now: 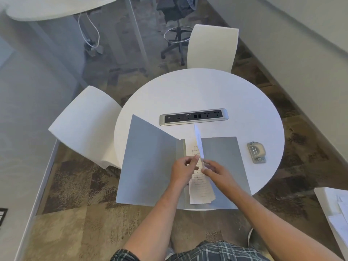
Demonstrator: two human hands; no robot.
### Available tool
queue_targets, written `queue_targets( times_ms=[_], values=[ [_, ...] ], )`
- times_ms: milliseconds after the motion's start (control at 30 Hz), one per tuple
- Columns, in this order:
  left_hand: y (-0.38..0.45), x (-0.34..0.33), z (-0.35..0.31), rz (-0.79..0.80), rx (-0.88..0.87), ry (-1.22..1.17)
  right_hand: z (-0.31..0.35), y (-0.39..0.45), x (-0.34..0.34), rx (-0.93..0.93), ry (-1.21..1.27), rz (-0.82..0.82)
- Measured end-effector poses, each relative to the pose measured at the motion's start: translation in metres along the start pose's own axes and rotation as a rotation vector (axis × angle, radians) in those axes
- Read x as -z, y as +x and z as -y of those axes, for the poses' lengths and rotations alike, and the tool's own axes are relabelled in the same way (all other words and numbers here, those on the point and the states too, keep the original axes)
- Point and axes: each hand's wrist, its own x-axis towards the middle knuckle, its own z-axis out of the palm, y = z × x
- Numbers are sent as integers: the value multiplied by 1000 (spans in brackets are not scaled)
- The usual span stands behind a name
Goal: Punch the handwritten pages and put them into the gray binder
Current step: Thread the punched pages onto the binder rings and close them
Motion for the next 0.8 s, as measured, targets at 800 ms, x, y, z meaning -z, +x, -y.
queue_targets(
  times_ms=[800],
  values=[
    [-6, 0, 2, -23, 192, -401, -12, -10, -17, 129, 12, -17]
  ],
)
